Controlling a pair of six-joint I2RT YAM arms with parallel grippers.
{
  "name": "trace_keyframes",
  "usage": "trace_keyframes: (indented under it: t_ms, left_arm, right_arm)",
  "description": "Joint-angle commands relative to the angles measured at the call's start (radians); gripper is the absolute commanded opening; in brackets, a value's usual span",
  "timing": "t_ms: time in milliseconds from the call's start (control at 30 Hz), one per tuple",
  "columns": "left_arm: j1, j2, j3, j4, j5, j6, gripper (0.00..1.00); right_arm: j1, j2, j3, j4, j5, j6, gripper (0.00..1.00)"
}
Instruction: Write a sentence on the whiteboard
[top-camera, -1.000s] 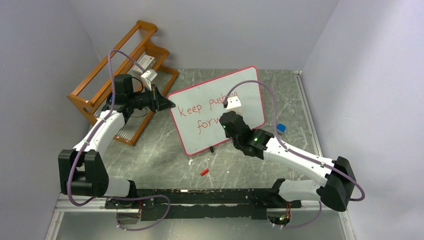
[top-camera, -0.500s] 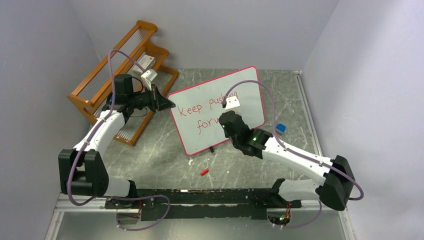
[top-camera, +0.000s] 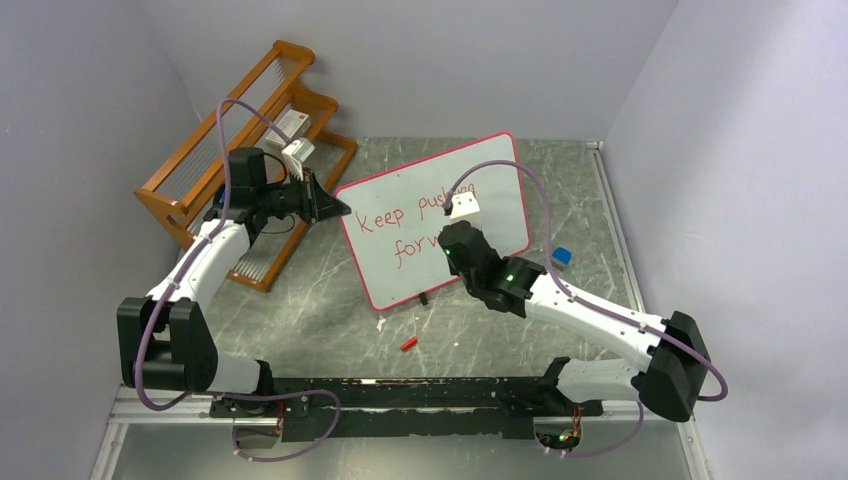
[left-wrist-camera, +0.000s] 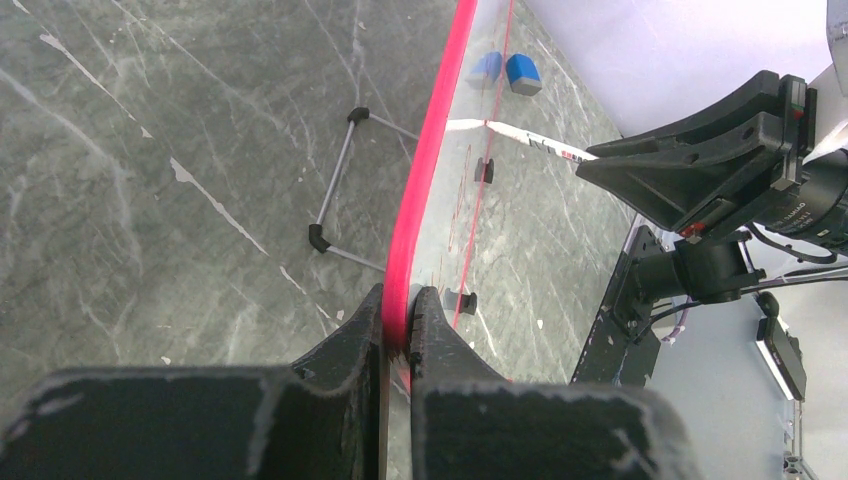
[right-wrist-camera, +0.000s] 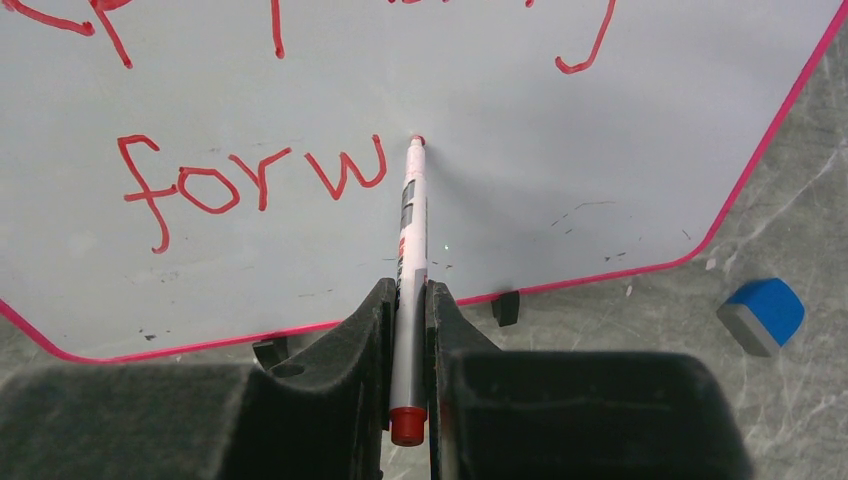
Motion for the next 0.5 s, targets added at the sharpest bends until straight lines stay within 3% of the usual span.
trace_keyframes:
  t_ms: [0, 467]
  left_arm:
    - [-0.02, 0.042, -0.019, -0.06, -0.151, 0.124, 0.05]
    - [-0.02, 0.041, -0.021, -0.058, -0.152, 0.124, 0.05]
  right_arm:
    - [-0.005, -0.019, -0.01, 0.045, -0.035, 0.003, 0.0]
    - [-0.007, -0.012, -0.022, -0.003, -0.057, 0.027, 0.0]
